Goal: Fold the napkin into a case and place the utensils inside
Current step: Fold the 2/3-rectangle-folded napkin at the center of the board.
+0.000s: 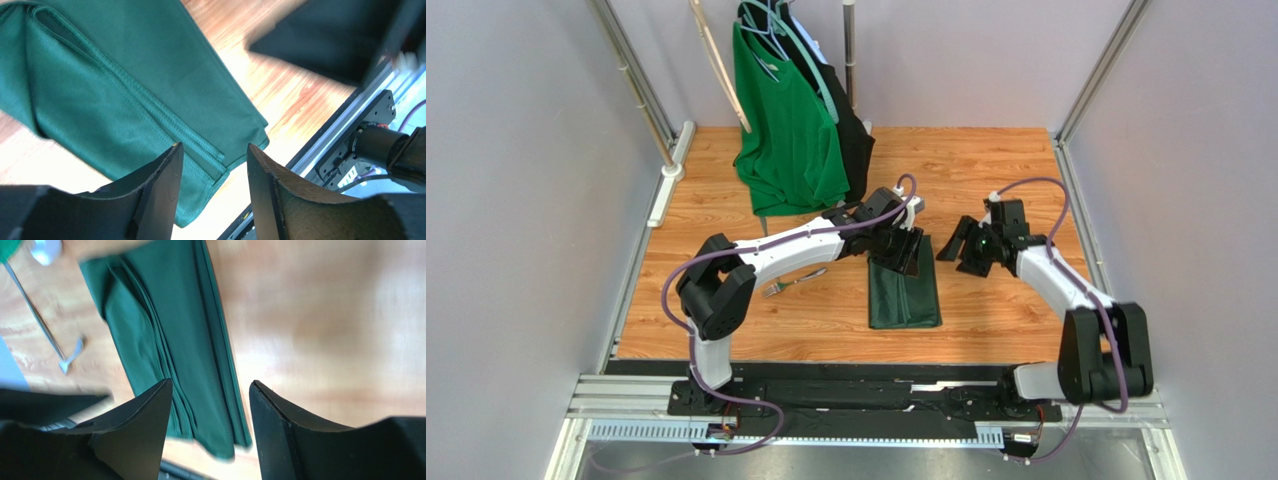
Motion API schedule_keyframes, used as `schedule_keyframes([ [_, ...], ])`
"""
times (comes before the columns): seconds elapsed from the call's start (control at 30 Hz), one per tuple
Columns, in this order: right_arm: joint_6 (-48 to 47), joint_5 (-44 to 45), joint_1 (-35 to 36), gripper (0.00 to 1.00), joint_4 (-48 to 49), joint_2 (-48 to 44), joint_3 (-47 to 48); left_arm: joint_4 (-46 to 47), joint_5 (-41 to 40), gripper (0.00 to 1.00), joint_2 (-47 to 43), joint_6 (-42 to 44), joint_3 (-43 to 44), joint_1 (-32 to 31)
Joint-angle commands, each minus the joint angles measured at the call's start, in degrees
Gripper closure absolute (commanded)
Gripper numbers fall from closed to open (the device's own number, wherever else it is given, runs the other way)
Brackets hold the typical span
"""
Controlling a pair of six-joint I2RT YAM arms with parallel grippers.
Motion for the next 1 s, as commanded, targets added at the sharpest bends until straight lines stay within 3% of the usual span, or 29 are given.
schedule_keyframes([
  [0.0,-4.35,0.86,0.36,0.41,4.10,11.26,9.27,4.40,-2.10,0.43,-6.53,0.33,-3.78,0.03],
  [0.33,-8.74,8.23,5.36,0.45,1.11,22.28,18.07,5.98,-2.64,0.44,-10.14,-1.17,-7.39,0.03],
  [0.67,-10.94,23.87,13.80,0.47,-6.17,29.92,24.23,7.92,-1.15,0.44,-11.37,-2.14,-9.14,0.03],
  [0.97,-8.84,24.84,16.34,0.66,-6.53,35.03,23.44,9.07,-1.41,0.44,-13.83,-2.49,-12.74,0.03],
])
